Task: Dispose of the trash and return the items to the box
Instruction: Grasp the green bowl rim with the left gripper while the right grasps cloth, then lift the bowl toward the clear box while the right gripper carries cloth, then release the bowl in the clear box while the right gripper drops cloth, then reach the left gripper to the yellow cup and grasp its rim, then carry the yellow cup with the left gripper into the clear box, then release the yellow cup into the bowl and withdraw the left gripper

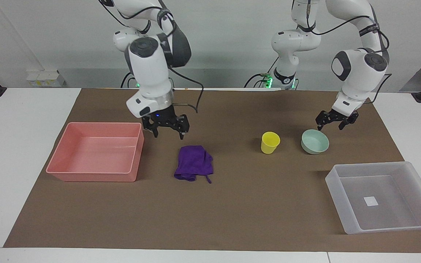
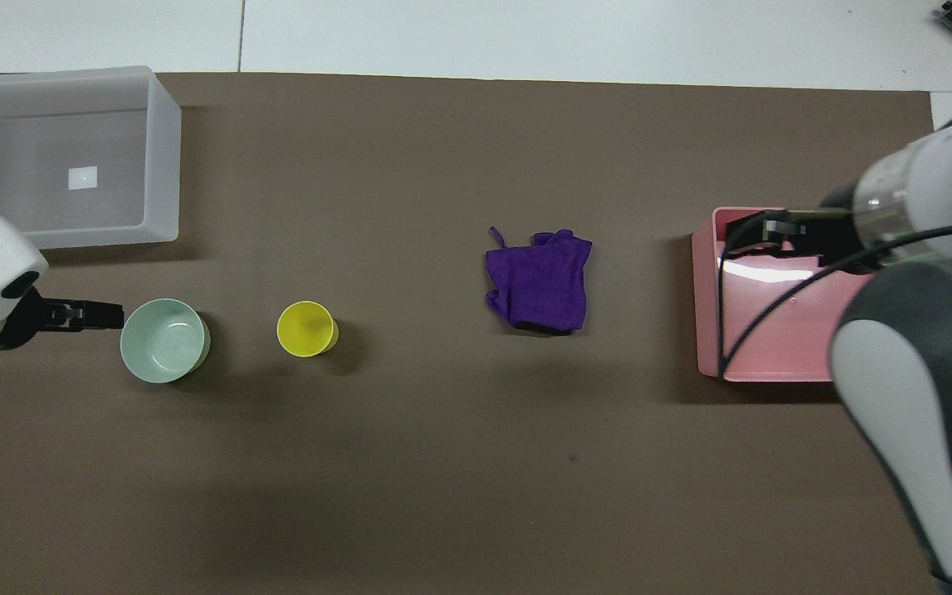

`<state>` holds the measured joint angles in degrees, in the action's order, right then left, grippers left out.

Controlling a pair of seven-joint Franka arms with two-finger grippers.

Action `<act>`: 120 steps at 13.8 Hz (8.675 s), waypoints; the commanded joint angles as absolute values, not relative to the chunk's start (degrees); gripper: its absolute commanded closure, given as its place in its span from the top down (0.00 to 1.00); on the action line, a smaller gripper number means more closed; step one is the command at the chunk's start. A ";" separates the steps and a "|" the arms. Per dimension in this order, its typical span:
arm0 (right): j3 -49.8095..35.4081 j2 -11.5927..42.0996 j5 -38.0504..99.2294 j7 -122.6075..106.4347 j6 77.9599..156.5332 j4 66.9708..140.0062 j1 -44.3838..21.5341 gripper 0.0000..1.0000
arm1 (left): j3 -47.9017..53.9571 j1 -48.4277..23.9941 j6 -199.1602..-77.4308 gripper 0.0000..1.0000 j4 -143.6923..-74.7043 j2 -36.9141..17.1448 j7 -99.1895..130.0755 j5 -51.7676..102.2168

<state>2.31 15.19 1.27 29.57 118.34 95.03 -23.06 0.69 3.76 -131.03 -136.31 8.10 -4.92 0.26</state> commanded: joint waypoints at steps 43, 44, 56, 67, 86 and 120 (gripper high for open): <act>3.25 4.47 -2.73 0.26 125.83 117.23 5.97 0.00 | 3.87 14.94 -109.94 0.00 -64.93 -40.70 -9.05 6.32; 3.25 5.35 -2.72 0.44 129.34 119.42 6.06 0.00 | 3.87 15.12 -110.82 0.00 -67.74 -39.56 -9.05 6.94; 2.29 6.15 -2.37 1.14 128.88 116.04 4.58 1.00 | 3.60 10.56 -117.06 1.00 -87.57 -21.93 -8.70 6.15; 1.14 -2.99 -2.99 7.12 96.19 97.50 -0.26 1.00 | 3.69 -8.25 -136.46 1.00 -126.18 -0.63 4.74 1.58; 1.32 -5.89 -1.93 2.81 86.13 93.43 -0.17 1.00 | 3.34 -8.99 -130.72 0.00 -117.64 -1.74 12.57 1.23; 1.32 -6.50 -1.67 3.60 88.68 94.92 0.18 1.00 | 2.81 5.72 -118.68 1.00 -93.16 -12.76 -13.54 2.55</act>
